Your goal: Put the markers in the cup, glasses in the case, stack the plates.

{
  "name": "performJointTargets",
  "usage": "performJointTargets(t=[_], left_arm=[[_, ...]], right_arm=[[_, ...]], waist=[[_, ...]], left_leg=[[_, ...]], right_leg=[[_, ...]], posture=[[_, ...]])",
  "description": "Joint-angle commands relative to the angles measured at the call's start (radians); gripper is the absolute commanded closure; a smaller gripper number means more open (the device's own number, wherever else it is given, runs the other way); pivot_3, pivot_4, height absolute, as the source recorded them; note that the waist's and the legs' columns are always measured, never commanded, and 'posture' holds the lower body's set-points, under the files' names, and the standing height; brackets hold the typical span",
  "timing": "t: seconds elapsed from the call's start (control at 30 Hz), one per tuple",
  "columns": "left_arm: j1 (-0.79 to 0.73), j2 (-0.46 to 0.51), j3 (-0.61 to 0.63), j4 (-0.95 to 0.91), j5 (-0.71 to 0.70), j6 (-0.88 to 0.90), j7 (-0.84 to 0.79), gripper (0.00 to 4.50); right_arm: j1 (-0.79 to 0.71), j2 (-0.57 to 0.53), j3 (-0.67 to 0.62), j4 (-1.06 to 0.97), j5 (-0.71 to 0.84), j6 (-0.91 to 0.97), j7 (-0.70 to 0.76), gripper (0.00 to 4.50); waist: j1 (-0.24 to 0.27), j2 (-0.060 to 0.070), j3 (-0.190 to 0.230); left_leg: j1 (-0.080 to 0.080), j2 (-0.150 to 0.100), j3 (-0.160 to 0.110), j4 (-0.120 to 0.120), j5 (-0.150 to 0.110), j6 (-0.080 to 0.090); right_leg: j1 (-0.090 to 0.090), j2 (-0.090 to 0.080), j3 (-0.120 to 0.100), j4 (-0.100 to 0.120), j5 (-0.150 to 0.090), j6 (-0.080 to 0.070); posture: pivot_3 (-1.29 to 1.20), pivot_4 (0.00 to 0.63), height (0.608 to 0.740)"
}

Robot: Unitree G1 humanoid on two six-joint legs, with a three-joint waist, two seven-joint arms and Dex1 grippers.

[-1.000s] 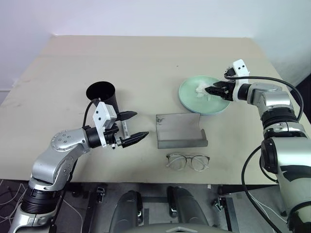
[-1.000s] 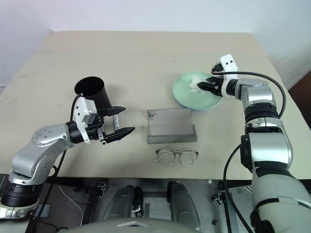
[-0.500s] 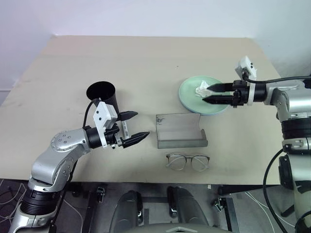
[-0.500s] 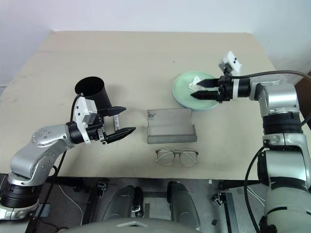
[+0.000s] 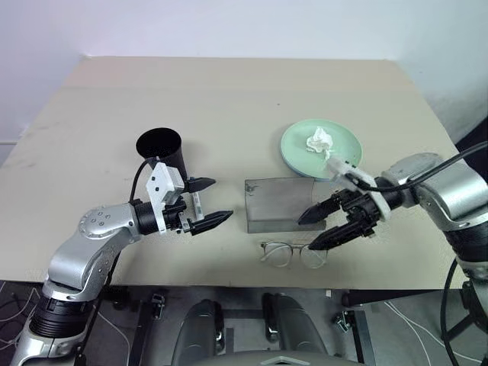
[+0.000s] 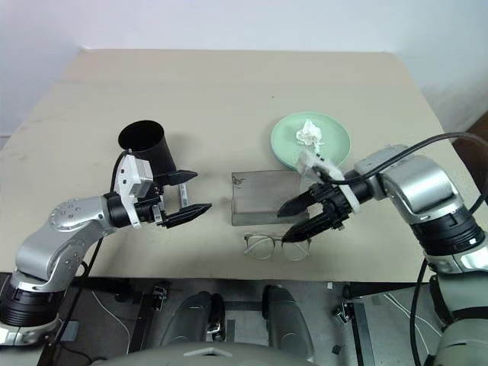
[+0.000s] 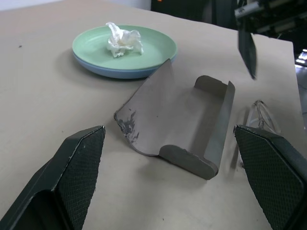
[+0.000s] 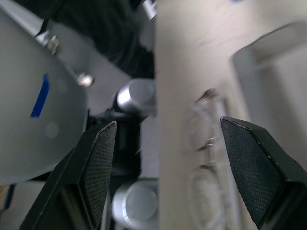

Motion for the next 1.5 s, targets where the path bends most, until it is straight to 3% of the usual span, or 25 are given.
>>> performJointTargets(t=[0.03,0.37,1.0,1.37,1.5], left_arm=[[0.008,0.001,0.006,-0.021,0.007,-0.021,-0.004,0.0],[0.049,0.0,-0.022,-0.023,0.071,-0.072,-0.011,0.0],[0.058,-0.007,-0.025,-0.024,0.087,-0.079,-0.014,0.0],[0.059,-0.011,-0.031,-0.032,0.085,-0.072,-0.006,0.0],[0.056,-0.012,-0.032,-0.03,0.084,-0.069,-0.003,0.0]], right_arm=[[0.007,-0.008,0.04,-0.031,-0.006,0.0,-0.016,0.87],[0.03,0.035,0.11,0.005,-0.05,-0.043,-0.098,0.87],[0.077,0.021,0.147,0.0,-0.102,-0.08,-0.11,0.87],[0.068,0.025,0.147,0.009,-0.109,-0.076,-0.111,4.48],[0.057,0.024,0.144,0.013,-0.106,-0.065,-0.108,4.48]], waist=[[0.0,0.0,0.0],[0.0,0.0,0.0],[0.001,0.0,0.0],[-0.001,-0.001,0.0],[0.0,-0.001,-0.001]], left_leg=[[0.0,0.0,0.0,0.0,0.0,0.0],[0.0,0.0,0.0,0.0,0.0,0.0],[0.0,0.0,0.0,0.0,0.0,0.0],[0.0,0.0,0.0,0.0,0.0,0.0],[0.0,0.0,0.0,0.0,0.0,0.0]], right_leg=[[0.0,0.0,0.0,0.0,0.0,0.0],[0.0,0.0,0.0,0.0,0.0,0.0],[0.0,0.0,0.0,0.0,0.0,0.0],[0.0,0.0,0.0,0.0,0.0,0.0],[0.0,0.0,0.0,0.0,0.0,0.0]], posture=[[0.0,0.15,0.701],[0.0,0.15,0.701],[0.0,0.15,0.701],[0.0,0.15,0.701],[0.0,0.15,0.701]])
